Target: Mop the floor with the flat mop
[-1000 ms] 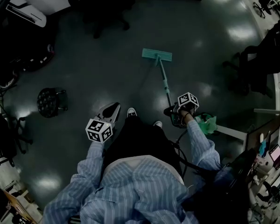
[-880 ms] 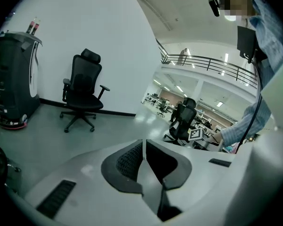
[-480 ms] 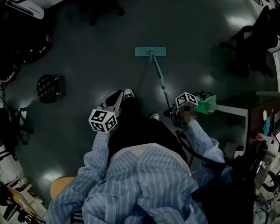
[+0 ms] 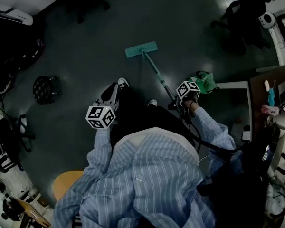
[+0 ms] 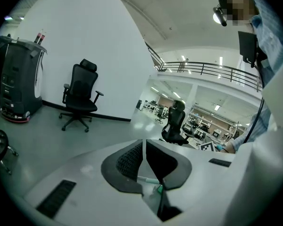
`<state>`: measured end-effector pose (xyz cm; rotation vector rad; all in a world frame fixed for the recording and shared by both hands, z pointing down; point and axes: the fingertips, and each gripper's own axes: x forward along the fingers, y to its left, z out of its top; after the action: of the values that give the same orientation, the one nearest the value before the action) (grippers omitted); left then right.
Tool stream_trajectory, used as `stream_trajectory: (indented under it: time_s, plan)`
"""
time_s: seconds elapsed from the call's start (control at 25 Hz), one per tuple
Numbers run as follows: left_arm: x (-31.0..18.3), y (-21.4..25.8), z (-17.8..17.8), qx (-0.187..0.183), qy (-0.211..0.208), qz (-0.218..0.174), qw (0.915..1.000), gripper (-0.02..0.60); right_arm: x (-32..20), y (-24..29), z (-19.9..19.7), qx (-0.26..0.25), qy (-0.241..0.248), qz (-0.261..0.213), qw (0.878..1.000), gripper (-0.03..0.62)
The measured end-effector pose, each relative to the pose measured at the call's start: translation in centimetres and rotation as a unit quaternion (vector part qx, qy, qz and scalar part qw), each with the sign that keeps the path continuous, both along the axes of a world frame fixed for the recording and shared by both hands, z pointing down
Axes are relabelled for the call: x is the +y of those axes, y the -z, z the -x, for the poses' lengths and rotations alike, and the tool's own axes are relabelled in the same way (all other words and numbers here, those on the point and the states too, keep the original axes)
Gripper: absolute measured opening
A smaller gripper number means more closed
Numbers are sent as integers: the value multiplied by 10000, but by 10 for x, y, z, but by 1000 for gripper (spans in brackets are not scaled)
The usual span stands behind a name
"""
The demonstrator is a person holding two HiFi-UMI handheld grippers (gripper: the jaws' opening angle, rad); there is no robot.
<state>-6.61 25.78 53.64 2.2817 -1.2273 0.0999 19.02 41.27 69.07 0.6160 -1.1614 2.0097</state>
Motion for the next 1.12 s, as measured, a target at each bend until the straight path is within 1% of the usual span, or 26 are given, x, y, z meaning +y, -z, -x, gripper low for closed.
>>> stream_trajectory:
  time_s: [0.28,0.52,0.68,1.12]
  plan:
    - [22,7,-5,-68,-7,-164,9998,25,31,-1,-8,-193,-21,9,9998,35]
    - [45,-3,3,-49,182,-68,9998,25,45,-5,-5,-156,231,66,9996,35]
    - [50,-3,9,8,373,-65,9993,25,46,-3,-8,-167,174,79,9997,35]
    - [64,-8,26,-8,553,-19,9985,25,48,-4,-3,-199,34,22,9998,35]
